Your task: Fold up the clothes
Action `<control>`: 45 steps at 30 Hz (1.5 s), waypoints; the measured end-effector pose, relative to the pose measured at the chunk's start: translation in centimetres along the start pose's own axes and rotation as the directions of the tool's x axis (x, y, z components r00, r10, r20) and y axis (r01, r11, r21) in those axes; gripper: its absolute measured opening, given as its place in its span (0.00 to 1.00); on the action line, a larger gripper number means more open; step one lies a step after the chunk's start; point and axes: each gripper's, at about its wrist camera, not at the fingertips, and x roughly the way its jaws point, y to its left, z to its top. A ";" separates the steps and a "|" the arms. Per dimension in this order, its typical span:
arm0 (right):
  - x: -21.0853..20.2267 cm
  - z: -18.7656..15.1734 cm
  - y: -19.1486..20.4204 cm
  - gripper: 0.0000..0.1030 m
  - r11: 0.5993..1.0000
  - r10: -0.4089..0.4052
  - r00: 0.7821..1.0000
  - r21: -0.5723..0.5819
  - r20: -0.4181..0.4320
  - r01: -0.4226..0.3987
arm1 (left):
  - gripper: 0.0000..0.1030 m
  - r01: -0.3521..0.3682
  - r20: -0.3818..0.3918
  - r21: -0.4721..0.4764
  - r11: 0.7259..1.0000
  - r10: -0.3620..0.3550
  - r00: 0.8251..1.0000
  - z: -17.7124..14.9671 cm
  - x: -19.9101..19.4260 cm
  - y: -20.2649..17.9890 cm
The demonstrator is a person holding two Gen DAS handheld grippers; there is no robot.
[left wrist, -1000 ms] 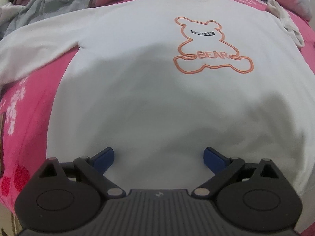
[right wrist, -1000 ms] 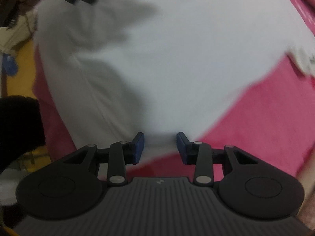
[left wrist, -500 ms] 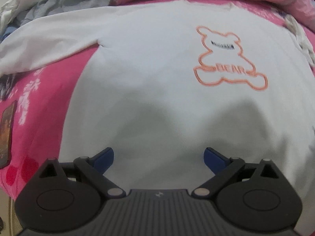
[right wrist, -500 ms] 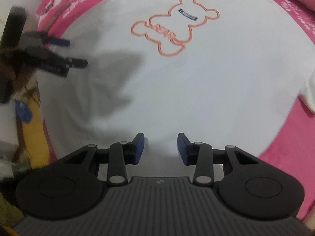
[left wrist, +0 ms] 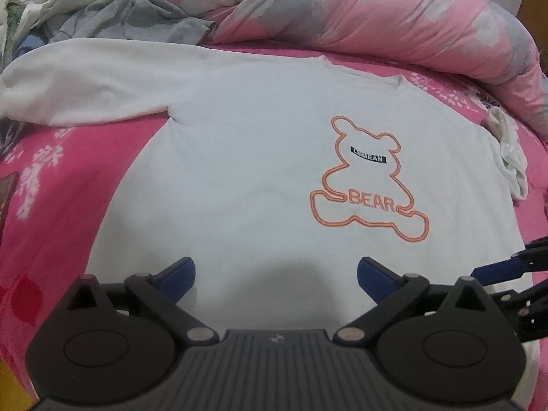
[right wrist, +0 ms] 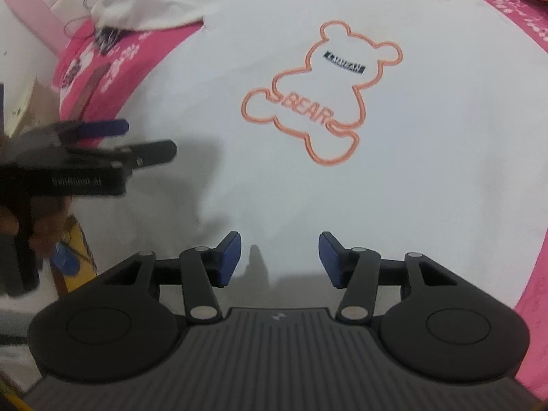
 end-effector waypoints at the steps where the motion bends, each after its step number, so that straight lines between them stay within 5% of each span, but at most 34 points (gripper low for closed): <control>1: 0.2 0.2 0.1 0.62 1.000 -0.010 1.000 0.005 0.008 0.010 | 0.98 -0.005 0.001 -0.007 1.000 0.005 1.000 0.1 -0.1 0.0; 6: 0.4 0.6 0.7 0.80 0.998 -0.059 0.997 0.012 0.049 0.059 | 0.98 -0.032 0.003 -0.043 0.999 0.032 0.999 0.8 -0.4 -0.1; 12: 0.3 0.7 1.2 0.85 0.997 -0.081 0.994 0.027 0.079 0.079 | 0.99 -0.066 0.006 -0.085 0.994 0.067 0.998 1.6 -0.7 -0.3; 27: 0.7 0.8 1.2 0.94 0.978 -0.201 0.974 0.082 0.102 0.193 | 0.98 -0.124 -0.042 -0.135 0.983 0.120 0.992 2.1 0.3 -0.3; 36: 0.8 0.8 0.9 0.96 0.967 -0.245 0.964 0.103 0.104 0.234 | 0.99 -0.245 -0.038 -0.118 0.962 0.243 0.969 2.7 0.7 -0.4; 45: 0.7 0.7 0.8 0.96 0.968 -0.240 0.966 0.102 0.102 0.230 | 0.99 -0.224 -0.016 -0.105 0.969 0.223 0.975 2.8 0.7 -0.5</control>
